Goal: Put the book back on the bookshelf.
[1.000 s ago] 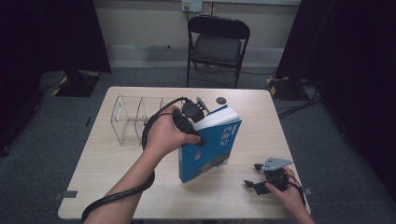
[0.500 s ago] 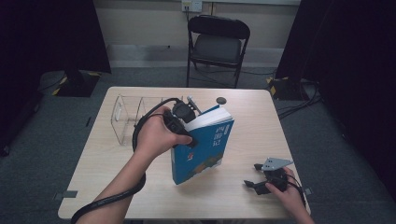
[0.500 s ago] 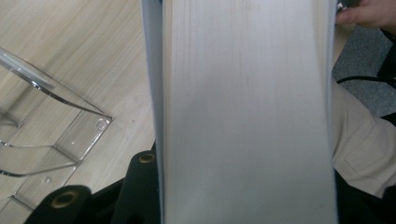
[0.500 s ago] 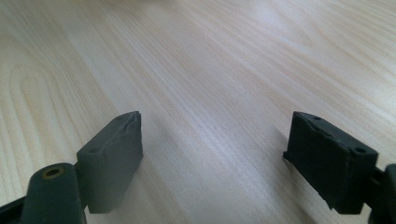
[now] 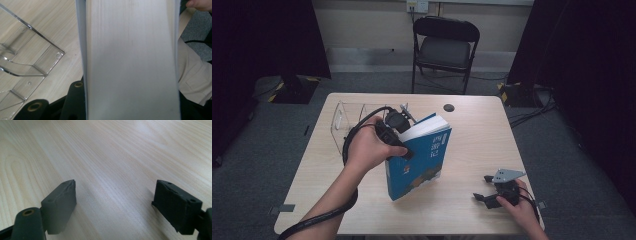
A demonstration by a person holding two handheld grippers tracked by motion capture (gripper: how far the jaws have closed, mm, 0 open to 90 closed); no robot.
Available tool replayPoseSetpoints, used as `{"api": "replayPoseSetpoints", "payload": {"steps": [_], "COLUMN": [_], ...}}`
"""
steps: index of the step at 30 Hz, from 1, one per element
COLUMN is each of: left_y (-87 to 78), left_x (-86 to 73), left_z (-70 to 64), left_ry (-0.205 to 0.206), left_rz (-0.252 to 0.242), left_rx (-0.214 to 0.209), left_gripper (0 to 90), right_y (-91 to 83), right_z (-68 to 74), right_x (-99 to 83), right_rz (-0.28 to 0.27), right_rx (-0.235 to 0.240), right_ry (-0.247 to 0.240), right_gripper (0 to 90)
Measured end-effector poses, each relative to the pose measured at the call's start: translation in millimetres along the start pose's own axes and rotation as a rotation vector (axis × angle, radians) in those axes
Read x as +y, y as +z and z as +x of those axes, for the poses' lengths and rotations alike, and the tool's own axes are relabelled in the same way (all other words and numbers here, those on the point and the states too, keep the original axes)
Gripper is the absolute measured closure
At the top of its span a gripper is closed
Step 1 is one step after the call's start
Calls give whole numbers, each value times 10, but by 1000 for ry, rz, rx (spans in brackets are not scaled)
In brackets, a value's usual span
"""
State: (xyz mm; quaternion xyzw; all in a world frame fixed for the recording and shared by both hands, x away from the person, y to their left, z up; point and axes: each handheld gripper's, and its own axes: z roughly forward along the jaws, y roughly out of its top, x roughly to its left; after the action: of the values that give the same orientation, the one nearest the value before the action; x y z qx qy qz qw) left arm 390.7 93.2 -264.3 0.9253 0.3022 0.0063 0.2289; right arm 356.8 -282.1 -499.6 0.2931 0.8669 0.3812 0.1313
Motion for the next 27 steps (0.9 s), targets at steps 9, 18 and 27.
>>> {"api": "replayPoseSetpoints", "payload": {"steps": [9,18,27], "left_y": [-73,-132,-197], "left_x": [-95,-201,-305], "left_z": [53,96,137], "left_ry": [-25,-62,-88], "left_rz": [-3,0,-20], "left_rx": [10,22,32], "left_gripper": [619,619,619], "right_y": [1,0,0], "right_z": [0,0,0], "right_x": [0,0,0], "right_rz": [-1,-1,-1], "right_rx": [1,1,1], "right_ry": [0,0,0], "right_gripper": [177,177,177]}}
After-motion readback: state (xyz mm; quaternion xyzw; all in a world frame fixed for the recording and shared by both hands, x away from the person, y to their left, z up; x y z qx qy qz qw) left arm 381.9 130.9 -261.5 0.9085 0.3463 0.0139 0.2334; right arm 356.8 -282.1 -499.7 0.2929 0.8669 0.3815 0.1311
